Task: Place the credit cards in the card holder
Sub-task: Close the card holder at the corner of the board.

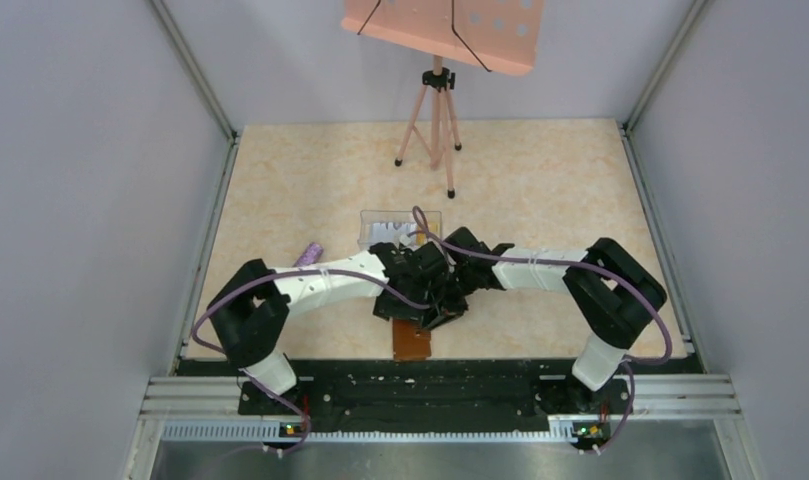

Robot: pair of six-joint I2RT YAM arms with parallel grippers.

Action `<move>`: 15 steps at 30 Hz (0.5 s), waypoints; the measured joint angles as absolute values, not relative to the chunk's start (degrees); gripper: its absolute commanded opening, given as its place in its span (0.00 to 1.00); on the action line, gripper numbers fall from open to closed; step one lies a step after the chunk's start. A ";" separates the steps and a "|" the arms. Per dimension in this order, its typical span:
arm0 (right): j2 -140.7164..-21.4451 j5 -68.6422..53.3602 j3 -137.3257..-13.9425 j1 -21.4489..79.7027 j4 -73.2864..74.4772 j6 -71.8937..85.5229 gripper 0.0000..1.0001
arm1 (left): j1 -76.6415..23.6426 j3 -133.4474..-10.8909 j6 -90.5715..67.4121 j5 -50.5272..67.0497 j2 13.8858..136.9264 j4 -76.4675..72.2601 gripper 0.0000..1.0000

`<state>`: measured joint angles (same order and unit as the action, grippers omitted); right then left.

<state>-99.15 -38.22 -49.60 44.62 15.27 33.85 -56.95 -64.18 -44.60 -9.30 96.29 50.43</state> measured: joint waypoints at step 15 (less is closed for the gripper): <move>-88.03 -34.33 -49.15 41.21 13.78 34.87 0.60 | -42.46 -51.62 -46.22 3.81 78.15 33.87 0.70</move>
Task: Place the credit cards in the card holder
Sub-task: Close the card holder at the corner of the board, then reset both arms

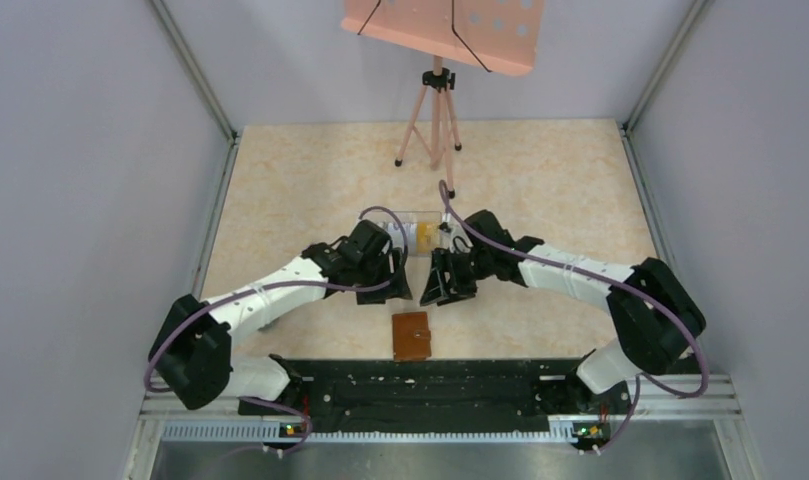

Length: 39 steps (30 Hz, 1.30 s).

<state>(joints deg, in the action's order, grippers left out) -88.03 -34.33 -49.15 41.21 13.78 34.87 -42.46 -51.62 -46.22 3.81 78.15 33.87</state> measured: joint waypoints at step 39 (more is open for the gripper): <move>-64.97 11.49 -37.91 9.82 13.08 20.40 0.99 | 1.37 -31.90 -33.45 -1.91 52.47 10.35 0.99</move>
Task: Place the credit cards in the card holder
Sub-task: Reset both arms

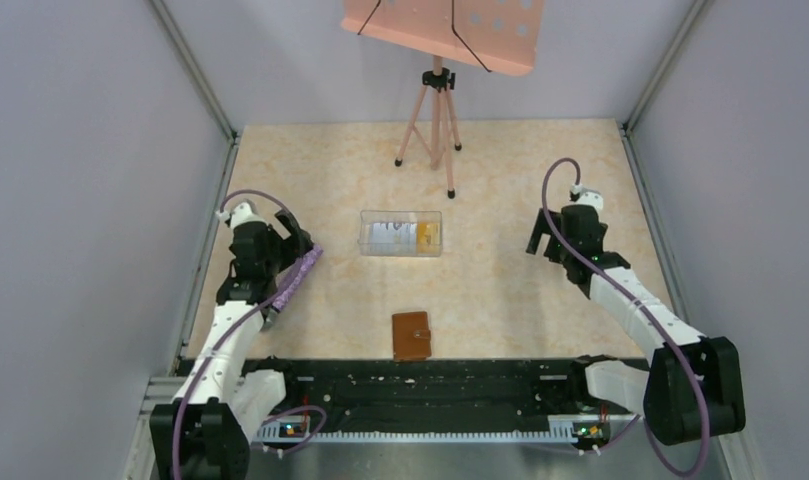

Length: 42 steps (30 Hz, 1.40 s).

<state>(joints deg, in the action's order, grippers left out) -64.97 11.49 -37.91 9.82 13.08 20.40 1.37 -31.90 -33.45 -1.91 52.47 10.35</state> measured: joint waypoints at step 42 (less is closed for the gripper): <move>-75.72 3.46 -14.85 0.93 -48.60 -0.19 0.99 | 1.52 -16.29 -2.92 -9.13 84.38 -55.79 0.99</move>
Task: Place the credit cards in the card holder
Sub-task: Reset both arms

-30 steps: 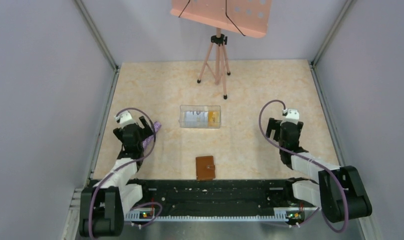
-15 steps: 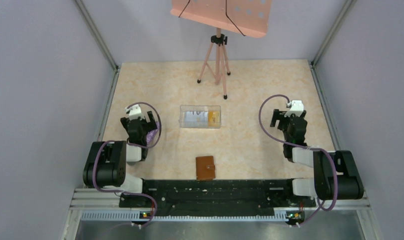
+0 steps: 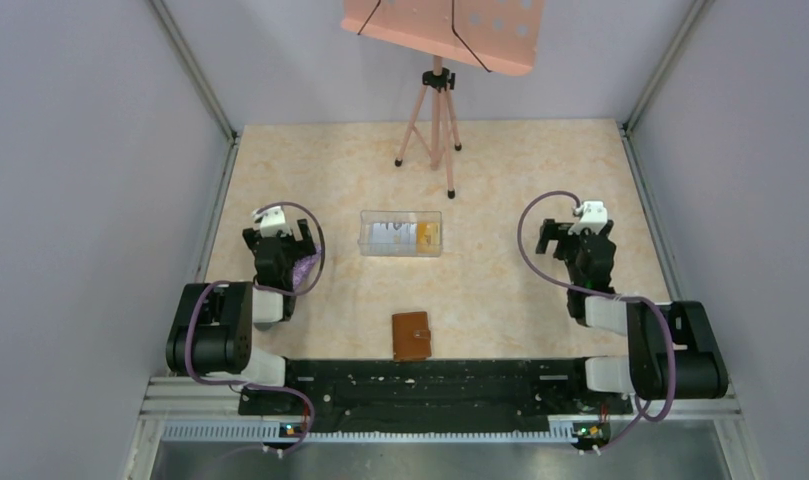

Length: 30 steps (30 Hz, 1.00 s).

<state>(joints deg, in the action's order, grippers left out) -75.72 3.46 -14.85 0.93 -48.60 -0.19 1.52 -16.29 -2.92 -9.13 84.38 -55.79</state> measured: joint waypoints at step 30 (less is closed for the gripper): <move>-83.42 4.93 -10.07 0.93 -65.17 1.32 0.99 | 1.52 -16.47 -2.81 -8.75 84.40 -56.18 0.99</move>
<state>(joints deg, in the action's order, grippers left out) -83.42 4.93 -10.07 0.93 -65.17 1.32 1.52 -16.47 -2.81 -8.75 84.40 -56.18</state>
